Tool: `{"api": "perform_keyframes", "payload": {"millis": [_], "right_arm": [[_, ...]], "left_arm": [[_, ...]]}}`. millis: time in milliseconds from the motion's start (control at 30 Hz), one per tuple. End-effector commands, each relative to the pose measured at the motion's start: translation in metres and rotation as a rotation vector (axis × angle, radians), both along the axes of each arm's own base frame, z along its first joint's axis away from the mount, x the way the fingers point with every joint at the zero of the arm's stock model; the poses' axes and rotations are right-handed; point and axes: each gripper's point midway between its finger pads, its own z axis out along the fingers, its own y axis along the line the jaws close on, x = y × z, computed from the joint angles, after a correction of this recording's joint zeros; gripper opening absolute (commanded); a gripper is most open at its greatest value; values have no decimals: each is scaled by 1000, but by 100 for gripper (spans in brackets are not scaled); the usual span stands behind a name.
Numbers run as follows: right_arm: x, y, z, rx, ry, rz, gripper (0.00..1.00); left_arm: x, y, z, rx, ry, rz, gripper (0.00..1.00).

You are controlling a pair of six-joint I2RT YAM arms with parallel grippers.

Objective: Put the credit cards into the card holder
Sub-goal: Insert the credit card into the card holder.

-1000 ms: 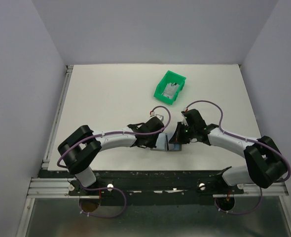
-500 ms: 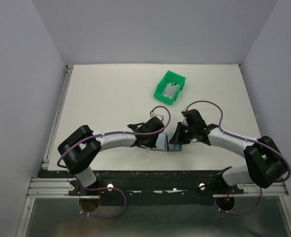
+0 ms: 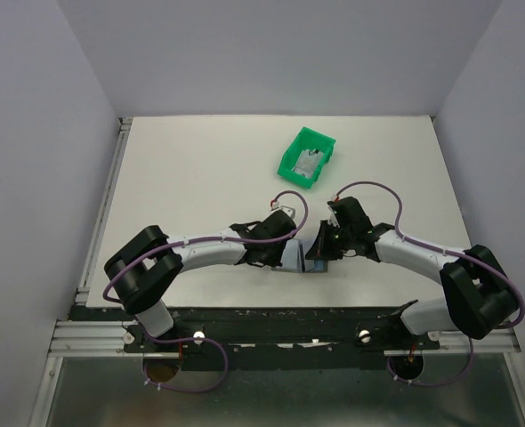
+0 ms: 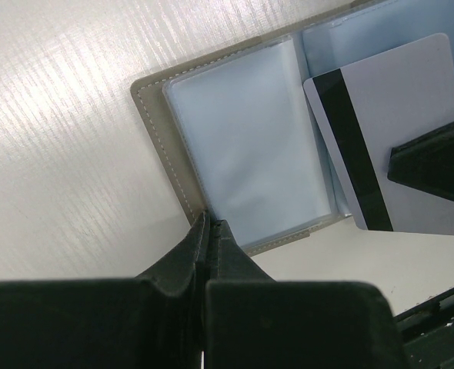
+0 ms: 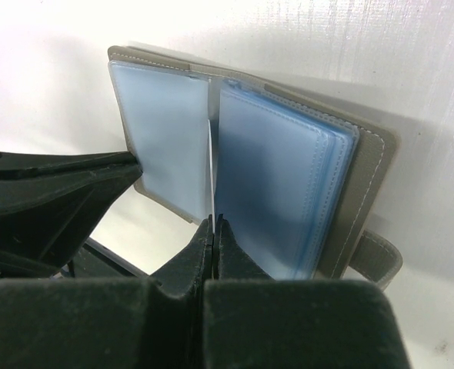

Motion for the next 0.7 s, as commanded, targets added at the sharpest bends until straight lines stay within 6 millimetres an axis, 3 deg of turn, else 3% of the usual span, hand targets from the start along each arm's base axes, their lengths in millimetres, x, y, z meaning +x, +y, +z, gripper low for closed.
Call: {"api": "perform_keyframes", "payload": {"millis": [0, 367, 667], "right_arm": [[-4, -7, -1, -37, 1, -6, 1], [-3, -7, -3, -42, 8, -2, 0], [-1, 5, -8, 8, 14, 27, 1]], "left_arm": [[4, -5, 3, -10, -10, 2, 0], [3, -5, 2, -8, -8, 1, 0], [5, -6, 4, -7, -11, -1, 0]]}}
